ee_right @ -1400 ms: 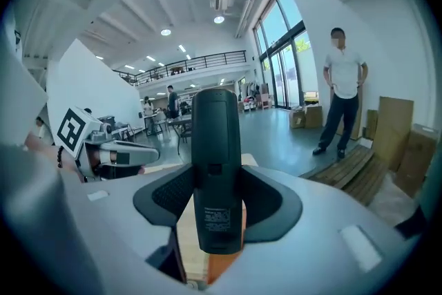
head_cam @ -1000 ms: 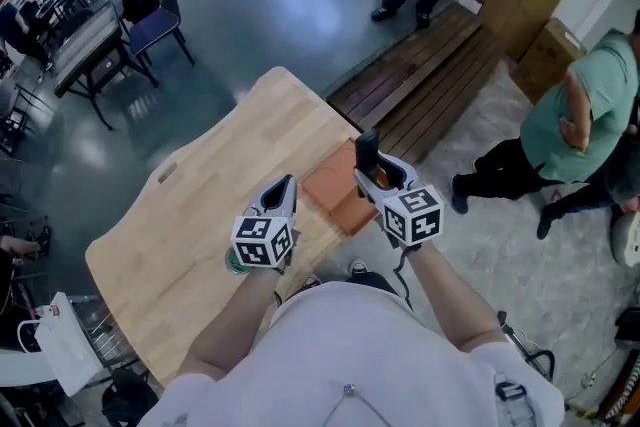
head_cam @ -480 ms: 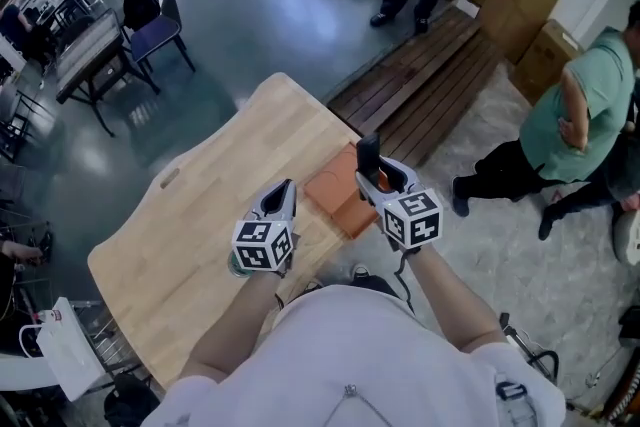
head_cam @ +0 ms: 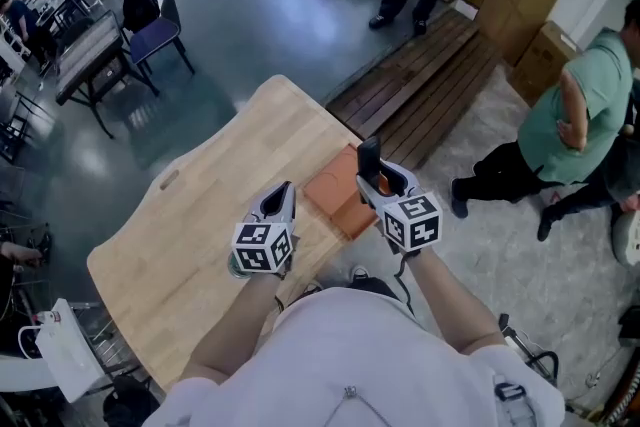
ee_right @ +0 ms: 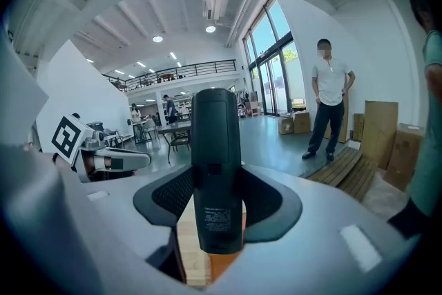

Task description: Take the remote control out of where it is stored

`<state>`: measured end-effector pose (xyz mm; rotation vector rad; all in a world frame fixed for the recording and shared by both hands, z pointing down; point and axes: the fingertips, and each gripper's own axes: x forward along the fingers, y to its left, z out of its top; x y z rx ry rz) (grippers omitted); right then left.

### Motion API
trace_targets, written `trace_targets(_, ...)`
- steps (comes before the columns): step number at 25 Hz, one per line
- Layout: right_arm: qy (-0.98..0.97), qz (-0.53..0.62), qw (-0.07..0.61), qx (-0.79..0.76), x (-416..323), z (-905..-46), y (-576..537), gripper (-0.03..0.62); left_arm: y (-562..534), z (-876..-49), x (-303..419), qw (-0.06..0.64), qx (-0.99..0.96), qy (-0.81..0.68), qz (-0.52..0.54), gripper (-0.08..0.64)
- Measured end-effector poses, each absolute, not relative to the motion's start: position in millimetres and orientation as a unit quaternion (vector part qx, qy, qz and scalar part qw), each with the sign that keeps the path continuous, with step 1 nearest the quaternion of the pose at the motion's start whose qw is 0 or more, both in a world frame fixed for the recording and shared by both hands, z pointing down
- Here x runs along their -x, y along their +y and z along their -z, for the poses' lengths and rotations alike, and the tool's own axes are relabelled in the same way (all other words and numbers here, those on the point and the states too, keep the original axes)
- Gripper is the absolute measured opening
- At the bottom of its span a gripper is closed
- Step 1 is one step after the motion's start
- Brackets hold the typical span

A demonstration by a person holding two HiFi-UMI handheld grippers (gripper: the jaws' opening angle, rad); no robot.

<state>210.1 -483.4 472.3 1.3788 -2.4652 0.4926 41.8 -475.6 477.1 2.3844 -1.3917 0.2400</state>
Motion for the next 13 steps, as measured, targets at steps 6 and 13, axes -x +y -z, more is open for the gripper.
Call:
trace_targets(6,-0.850,-0.171,0.141,-0.478,-211.4,-474.5,-484.6,0.242,-476.8,-477.8,-42.2,0.186,-0.845,-0.494,-0.083,0.000)
trace_targets(13,-0.848,-0.173,0.141,-0.480,-214.1,-476.8,-487.4,0.242,-479.4,-480.3,-44.2,0.188,-0.845,-0.493,-0.084,0.000)
